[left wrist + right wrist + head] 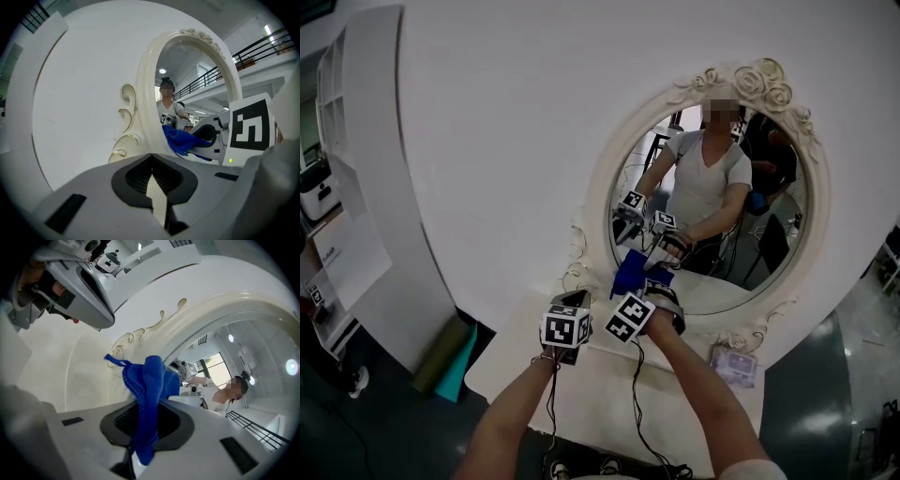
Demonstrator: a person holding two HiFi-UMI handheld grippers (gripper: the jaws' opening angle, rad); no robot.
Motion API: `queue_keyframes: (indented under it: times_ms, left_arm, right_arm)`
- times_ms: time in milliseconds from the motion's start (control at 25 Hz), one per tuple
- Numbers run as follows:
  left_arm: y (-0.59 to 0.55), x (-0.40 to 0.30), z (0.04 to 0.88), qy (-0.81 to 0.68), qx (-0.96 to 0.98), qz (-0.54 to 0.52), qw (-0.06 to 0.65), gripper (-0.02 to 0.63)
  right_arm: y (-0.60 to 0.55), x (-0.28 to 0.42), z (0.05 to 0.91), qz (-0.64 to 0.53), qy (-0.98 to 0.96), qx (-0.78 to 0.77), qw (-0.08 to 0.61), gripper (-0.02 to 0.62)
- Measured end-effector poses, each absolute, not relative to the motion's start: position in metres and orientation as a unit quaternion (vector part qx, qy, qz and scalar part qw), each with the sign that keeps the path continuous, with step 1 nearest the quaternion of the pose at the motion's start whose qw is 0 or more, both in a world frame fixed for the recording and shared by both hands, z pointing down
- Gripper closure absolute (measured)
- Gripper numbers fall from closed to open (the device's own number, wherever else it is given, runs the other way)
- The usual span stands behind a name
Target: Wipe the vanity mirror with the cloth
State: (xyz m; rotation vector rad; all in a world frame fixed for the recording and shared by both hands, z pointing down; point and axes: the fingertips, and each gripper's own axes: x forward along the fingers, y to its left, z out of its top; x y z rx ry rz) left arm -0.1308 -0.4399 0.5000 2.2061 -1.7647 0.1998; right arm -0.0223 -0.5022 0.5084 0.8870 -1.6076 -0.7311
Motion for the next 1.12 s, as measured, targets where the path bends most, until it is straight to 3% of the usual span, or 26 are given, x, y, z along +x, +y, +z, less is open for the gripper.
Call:
queue_keyframes:
  times_ms: [280,880,1120]
  left_arm:
    - [-0.452,-0.108,0.443,-0.606,0.784,0.053,0.118,0.597]
    - [-0.483,-0.020,0.176,-0.555,0.831,-0.007,-0.048,0.597]
    - [-0.490,-0.010,0.096,-0.556,0.825,-0.021,-0.098,0.597]
  right_arm:
    - [-0.496,0.001,0.444,-0.312,-0.696,0.378,0.525,0.529]
    - [-0.491,0.071,0.132,-0.440,-0.594,0.494,0.458,0.529]
    - [-0.491,0.087,0.065,-0.461,-0.561,0.529,0.439,0.529]
